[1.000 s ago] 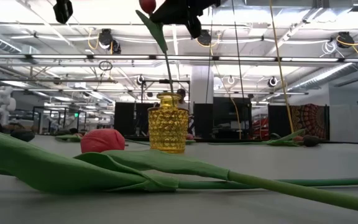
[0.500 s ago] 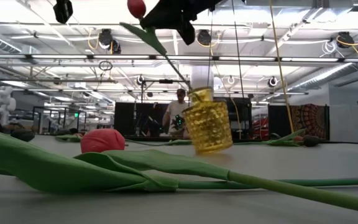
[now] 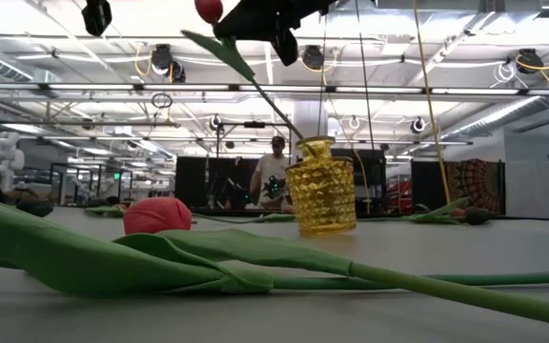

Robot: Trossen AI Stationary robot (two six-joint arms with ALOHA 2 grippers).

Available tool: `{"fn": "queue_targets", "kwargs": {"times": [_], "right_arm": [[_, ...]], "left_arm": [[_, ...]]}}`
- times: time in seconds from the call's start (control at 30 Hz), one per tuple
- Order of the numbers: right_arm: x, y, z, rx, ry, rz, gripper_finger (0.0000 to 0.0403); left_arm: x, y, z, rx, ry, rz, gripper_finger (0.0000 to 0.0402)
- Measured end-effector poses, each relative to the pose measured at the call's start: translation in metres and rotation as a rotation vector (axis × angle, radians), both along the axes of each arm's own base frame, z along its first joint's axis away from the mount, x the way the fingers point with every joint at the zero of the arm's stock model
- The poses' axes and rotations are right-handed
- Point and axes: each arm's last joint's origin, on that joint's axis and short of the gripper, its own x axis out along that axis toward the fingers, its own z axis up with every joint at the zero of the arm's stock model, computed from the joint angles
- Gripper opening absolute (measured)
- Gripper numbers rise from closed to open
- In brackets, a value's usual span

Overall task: Sort flowers into vase by color
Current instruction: Put the middle right pink flower into the yellow vase

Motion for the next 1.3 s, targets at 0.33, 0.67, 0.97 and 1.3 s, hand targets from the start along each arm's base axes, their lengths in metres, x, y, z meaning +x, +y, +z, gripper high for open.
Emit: {"fn": "queue_targets", "kwargs": {"times": [0.33,0.67,0.97,1.3], "right_arm": [[-0.004,0.0,0.006,-0.004,-0.008,0.002,0.0],[-0.005,0.001,0.006,-0.004,0.002,0.003,0.0],[-0.011,0.0,0.014,-0.039,-0.001,-0.013,0.0],[-0.017,0.0,0.018,-0.057,0.016,-0.002,0.0]], "left_arm": [[0.0,0.0,0.0,0.0,0.0,0.0,0.0026],[0.0,0.0,0.0,0.0,0.0,0.0,0.0026],[0.0,0.0,0.0,0.0,0.0,0.0,0.0026],[0.0,0.0,0.0,0.0,0.0,0.0,0.0026]]}}
